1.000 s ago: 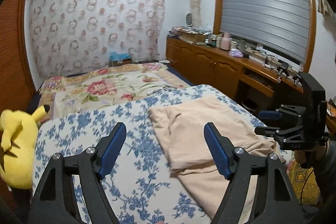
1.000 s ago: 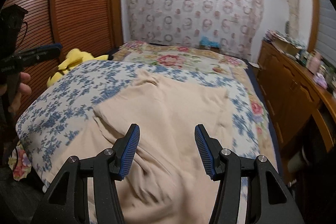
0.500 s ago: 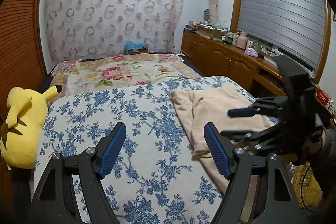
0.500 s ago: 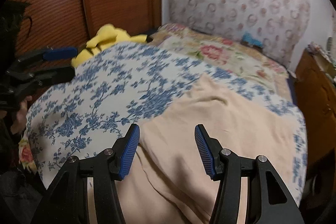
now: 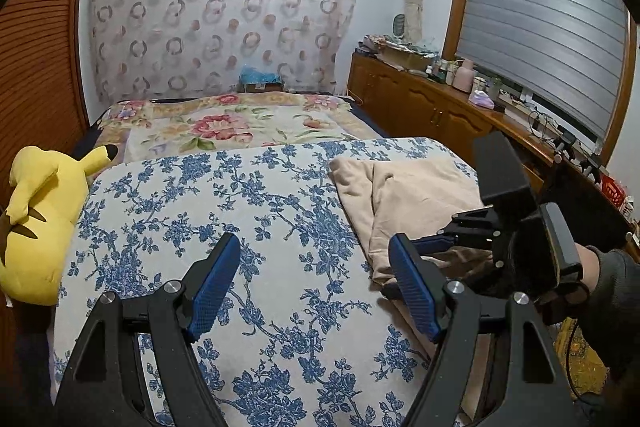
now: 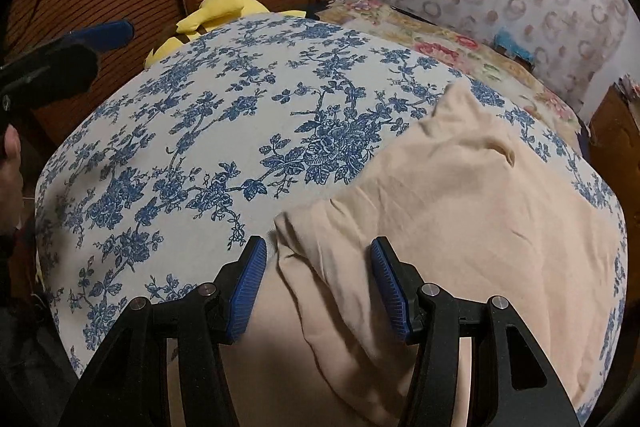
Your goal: Fold small clothes
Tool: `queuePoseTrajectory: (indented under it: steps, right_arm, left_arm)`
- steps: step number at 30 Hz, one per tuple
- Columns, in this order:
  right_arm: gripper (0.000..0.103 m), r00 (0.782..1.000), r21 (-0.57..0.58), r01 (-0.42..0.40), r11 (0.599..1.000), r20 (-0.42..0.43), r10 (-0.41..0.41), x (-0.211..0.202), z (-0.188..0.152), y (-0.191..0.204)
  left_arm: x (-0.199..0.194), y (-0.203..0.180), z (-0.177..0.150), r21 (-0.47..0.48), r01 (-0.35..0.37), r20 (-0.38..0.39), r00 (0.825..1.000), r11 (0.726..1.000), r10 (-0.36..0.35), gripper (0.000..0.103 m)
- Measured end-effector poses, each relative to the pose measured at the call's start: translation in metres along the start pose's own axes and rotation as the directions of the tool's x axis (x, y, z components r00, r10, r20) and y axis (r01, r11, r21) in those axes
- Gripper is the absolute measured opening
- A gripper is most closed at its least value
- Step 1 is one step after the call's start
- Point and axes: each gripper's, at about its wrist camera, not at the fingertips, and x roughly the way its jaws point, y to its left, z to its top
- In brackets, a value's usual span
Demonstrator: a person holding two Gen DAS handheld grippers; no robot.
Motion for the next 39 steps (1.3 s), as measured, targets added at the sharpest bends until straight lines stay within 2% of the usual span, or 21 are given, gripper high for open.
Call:
queuePoseTrajectory:
  steps: [1, 2, 3, 4, 5, 12, 18, 23, 31, 35, 37, 39]
  right_arm:
    - [0.039, 1.0, 0.001, -0.004, 1.0, 0.006, 0.004, -0.002, -0.001, -0.001]
    - [0.032, 1.0, 0.001, -0.005, 1.0, 0.011, 0.005, -0.003, -0.001, -0.003]
    - [0.019, 1.0, 0.001, -0.009, 1.0, 0.013, 0.009, -0.001, 0.0, 0.002]
    - [0.01, 1.0, 0.007, -0.011, 1.0, 0.018, 0.011, 0.0, 0.001, 0.004]
    - [0.008, 1.0, 0.015, -0.008, 1.0, 0.029, 0.007, -0.005, 0.0, 0.003]
    - [0.006, 0.979, 0.102, 0.064, 0.993, 0.188, -0.083, -0.056, 0.008, -0.026]
    - [0.006, 0.953, 0.183, 0.175, 0.967, 0.216, -0.213, -0.088, 0.015, -0.077]
    - [0.006, 0.922, 0.256, 0.3, 0.919, 0.168, -0.348, -0.09, 0.013, -0.113]
    - [0.005, 0.884, 0.351, 0.43, 0.831, 0.023, -0.467, -0.052, 0.01, -0.152]
    - [0.005, 0.878, 0.385, 0.453, 0.804, -0.033, -0.478, -0.032, 0.006, -0.162]
    - [0.005, 0.888, 0.414, 0.432, 0.801, -0.042, -0.457, -0.028, 0.003, -0.165]
    - [0.005, 0.889, 0.425, 0.429, 0.797, -0.044, -0.455, -0.029, 0.002, -0.166]
  left_arm:
    - [0.0, 0.0, -0.001, 0.001, 0.002, -0.001, 1.0, 1.0, -0.002, 0.077]
    - [0.001, -0.001, -0.001, 0.001, 0.004, -0.002, 1.0, 1.0, -0.004, 0.077]
    - [0.001, -0.001, -0.001, 0.001, 0.006, -0.002, 1.0, 1.0, -0.006, 0.077]
    - [0.002, -0.002, -0.002, 0.001, 0.008, -0.004, 1.0, 1.0, -0.008, 0.077]
    - [0.002, -0.003, -0.002, 0.001, 0.01, -0.005, 1.0, 1.0, -0.01, 0.077]
    - [0.007, -0.011, -0.005, 0.01, 0.035, -0.024, 0.999, 0.999, -0.035, 0.077]
    - [0.011, -0.019, -0.008, 0.018, 0.058, -0.04, 0.998, 0.998, -0.058, 0.077]
    - [0.012, -0.024, -0.009, 0.022, 0.073, -0.049, 0.996, 0.997, -0.072, 0.077]
    - [0.018, -0.029, -0.013, 0.026, 0.081, -0.072, 0.994, 0.996, -0.078, 0.077]
    - [0.02, -0.032, -0.016, 0.03, 0.084, -0.084, 0.993, 0.996, -0.081, 0.077]
    - [0.021, -0.034, -0.017, 0.032, 0.085, -0.089, 0.993, 0.996, -0.082, 0.077]
    - [0.022, -0.035, -0.017, 0.035, 0.087, -0.092, 0.992, 0.996, -0.083, 0.077]
